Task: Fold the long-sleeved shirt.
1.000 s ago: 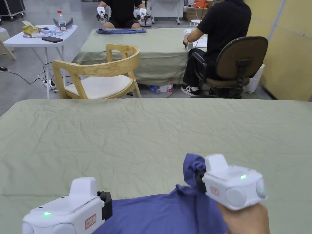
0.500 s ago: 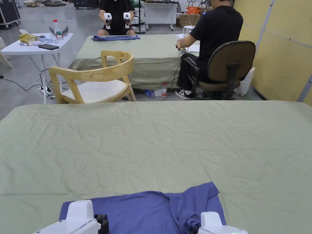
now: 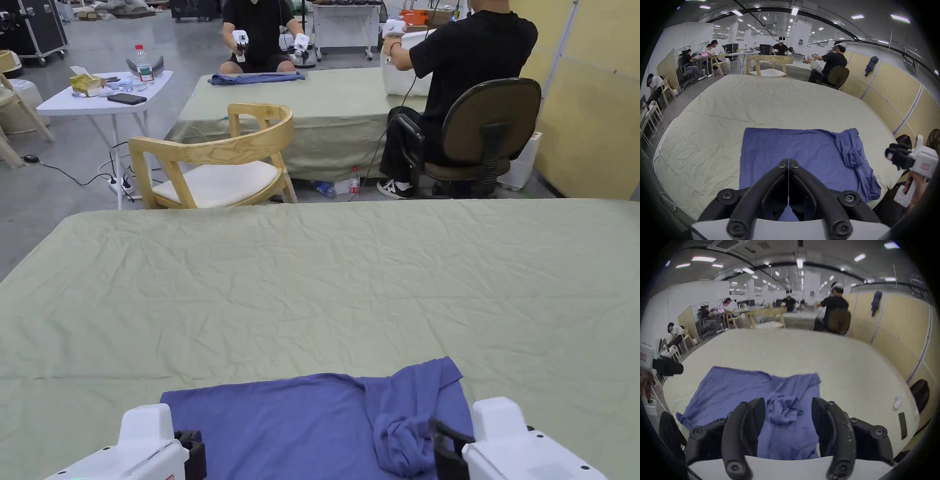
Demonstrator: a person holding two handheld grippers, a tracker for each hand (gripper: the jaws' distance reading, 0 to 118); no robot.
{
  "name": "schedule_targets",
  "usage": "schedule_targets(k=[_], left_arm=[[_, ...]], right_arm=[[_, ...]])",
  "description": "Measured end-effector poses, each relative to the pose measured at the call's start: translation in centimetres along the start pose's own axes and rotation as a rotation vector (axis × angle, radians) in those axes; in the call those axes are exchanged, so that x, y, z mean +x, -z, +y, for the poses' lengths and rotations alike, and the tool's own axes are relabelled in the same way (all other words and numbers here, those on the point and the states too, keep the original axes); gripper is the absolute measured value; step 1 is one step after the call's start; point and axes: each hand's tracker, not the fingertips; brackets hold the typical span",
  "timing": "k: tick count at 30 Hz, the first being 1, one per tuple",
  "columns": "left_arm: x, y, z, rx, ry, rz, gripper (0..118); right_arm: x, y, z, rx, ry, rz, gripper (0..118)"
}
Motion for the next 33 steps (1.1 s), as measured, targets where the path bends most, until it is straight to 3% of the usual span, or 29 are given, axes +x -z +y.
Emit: schedule_targets(k=[3,5,8,10,12,19,25,26,29,30,33], left_arm=[[-0.4,-1.4,-1.1,0.01,0.001,0.022,0],[-0.3,-2.5,-1.8,0.022,-0.007,0.023,0],[-0.6,-3.5,-2.6,0.031,-0.013,0.036,0],[-0.9,-3.8,-2.8,0.028,-0.019,0.031,0],[-1.1,-3.9,-2.8,0.028,-0.018,0.03,0],[-2.8,-1.5,-1.4,-0.079,-0.036,-0.062,0],[-4.3,2.7,1.5,-0.104,0.015,-0.021,0],[-4.6,3.4,2.0,-0.101,0.018,-0.023,5],[-5.7,6.5,4.0,-0.086,0.031,0.034,65],[-6.2,7.9,4.7,-0.101,0.025,0.036,73],[-7.2,11.6,6.7,-0.127,0.034,0.04,72]], right_arm=[[0.5,-1.7,-0.3,0.003,0.037,-0.032,11],[1.0,-2.4,-0.8,0.011,0.073,-0.029,1],[1.6,-2.9,-1.8,0.014,0.134,-0.006,0],[1.8,-2.8,-2.3,-0.04,0.118,0.042,0],[1.4,-3.0,-2.5,-0.028,0.102,0.009,0],[1.1,-1.9,-1.9,-0.082,0.071,0.029,0],[0.8,0.4,-0.9,-0.118,0.038,0.028,0],[0.9,0.7,-0.9,-0.122,0.039,0.03,0],[1.0,2.3,-0.8,-0.145,0.046,0.038,0],[1.1,2.7,-0.8,-0.15,0.048,0.038,0],[1.1,4.5,-1.0,-0.195,0.036,0.033,0]])
